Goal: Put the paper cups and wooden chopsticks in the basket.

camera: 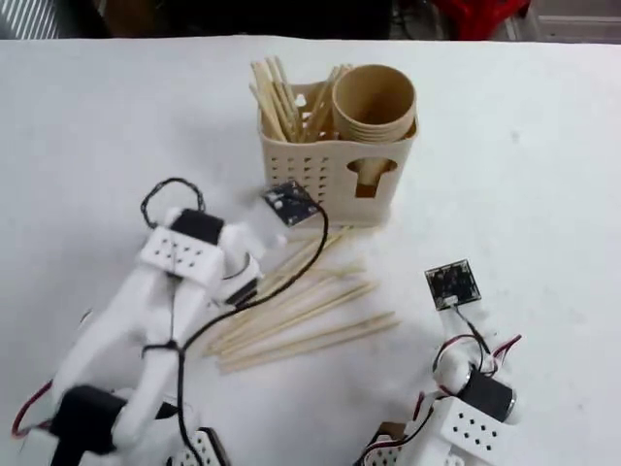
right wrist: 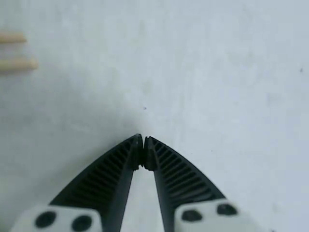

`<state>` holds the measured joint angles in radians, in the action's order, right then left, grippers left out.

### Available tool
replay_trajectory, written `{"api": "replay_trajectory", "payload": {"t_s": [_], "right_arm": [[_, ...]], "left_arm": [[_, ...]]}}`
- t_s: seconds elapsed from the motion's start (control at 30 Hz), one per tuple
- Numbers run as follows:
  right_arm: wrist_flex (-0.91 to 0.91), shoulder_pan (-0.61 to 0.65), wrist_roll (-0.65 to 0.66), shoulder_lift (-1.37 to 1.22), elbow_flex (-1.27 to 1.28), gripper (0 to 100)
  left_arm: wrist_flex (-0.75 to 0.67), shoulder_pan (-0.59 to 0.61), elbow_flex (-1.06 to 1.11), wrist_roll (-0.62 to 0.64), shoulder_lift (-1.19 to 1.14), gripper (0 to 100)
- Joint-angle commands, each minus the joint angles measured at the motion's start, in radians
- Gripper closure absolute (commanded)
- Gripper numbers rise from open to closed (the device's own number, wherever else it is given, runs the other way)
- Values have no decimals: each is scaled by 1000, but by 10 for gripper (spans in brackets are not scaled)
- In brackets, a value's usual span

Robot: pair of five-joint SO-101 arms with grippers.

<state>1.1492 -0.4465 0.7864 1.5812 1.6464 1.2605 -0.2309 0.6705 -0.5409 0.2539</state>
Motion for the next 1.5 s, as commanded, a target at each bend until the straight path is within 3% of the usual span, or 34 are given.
{"api": "replay_trajectory", "payload": {"t_s": [0.0, 0.63, 1.47], "right_arm": [[7, -8, -9, 7, -5, 981], [7, -8, -9, 7, -3, 981], [7, -8, -9, 7, -2, 981]], "left_arm": [[-40, -7, -84, -14, -67, 891], [-218, -12, -103, -17, -263, 890], [-213, -15, -92, -15, -286, 890]]}}
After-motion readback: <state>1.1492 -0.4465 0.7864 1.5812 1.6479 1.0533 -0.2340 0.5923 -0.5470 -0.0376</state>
